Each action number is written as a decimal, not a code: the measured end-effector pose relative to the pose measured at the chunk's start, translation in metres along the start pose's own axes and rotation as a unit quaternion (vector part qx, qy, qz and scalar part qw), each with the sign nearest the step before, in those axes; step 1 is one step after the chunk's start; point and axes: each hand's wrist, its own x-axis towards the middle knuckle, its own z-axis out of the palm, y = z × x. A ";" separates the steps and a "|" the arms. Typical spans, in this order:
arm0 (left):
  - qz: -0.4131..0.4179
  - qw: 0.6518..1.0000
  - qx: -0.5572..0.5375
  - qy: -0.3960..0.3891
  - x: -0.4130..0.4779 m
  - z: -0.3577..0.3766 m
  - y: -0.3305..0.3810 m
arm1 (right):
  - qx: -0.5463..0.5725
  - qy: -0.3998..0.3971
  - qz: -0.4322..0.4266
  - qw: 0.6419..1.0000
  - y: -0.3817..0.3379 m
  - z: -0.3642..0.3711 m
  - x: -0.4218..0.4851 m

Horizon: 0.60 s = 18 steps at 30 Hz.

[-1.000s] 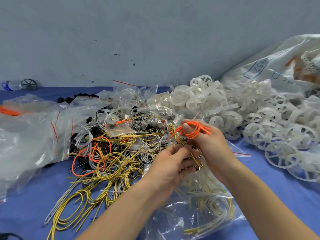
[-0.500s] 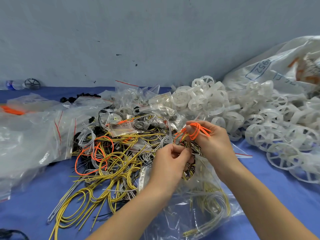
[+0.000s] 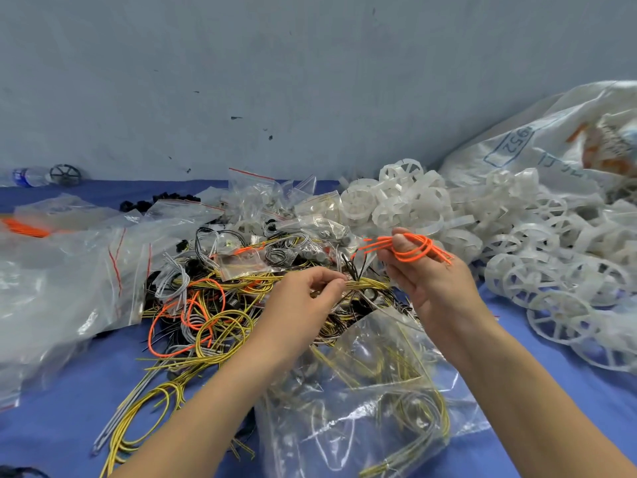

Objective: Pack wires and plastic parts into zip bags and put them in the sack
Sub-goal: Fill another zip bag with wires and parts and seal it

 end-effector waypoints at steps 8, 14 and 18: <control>0.022 0.999 0.025 -0.020 -0.004 0.018 -0.003 | 0.023 -0.018 0.045 0.999 0.021 0.002 -0.001; -0.027 0.998 -0.055 -0.033 -0.005 0.034 -0.010 | 0.040 -0.022 0.061 0.997 0.029 0.006 -0.001; -0.083 0.989 -0.117 -0.029 -0.001 0.028 -0.006 | 0.030 -0.004 0.048 0.998 0.023 0.004 0.000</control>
